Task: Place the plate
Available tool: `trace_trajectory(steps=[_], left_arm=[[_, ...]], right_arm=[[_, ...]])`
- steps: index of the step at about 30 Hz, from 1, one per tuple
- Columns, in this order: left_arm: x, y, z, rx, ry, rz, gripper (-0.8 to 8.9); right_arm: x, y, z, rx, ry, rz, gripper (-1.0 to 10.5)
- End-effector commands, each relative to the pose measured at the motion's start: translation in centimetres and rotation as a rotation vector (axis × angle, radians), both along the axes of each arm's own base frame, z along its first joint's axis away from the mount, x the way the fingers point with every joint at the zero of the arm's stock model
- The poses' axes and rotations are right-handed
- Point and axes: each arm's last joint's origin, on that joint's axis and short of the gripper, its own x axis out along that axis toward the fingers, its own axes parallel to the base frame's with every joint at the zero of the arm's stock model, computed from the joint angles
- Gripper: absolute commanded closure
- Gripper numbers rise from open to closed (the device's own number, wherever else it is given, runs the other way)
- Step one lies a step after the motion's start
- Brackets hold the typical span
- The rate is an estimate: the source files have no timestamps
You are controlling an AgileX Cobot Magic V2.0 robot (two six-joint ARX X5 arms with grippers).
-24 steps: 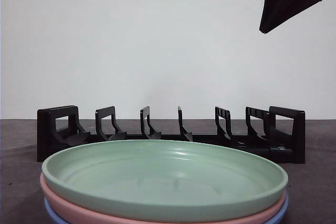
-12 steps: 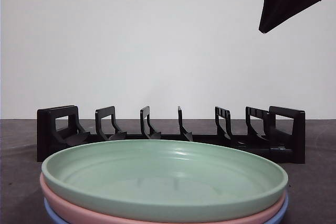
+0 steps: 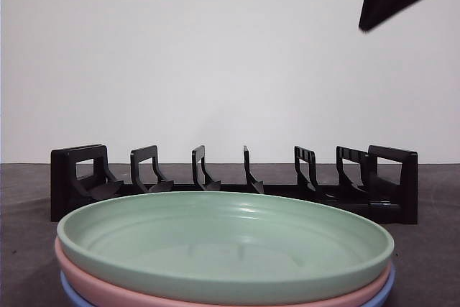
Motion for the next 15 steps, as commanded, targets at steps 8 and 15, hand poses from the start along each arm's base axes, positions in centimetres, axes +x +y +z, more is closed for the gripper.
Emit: trace_trajectory(steps=[8,15], left_arm=[[0.1,0.0,-0.5,0.001,0.007,0.0,8.06],[0.1,0.0,-0.5,0.001,0.007,0.0,8.06]], right_arm=[[-4.3,-4.5,0.3,-0.007,-0.303,-0.081,9.2],[-10.1,-7.6,-6.5,0.057,-0.526,-0.227,9.2]])
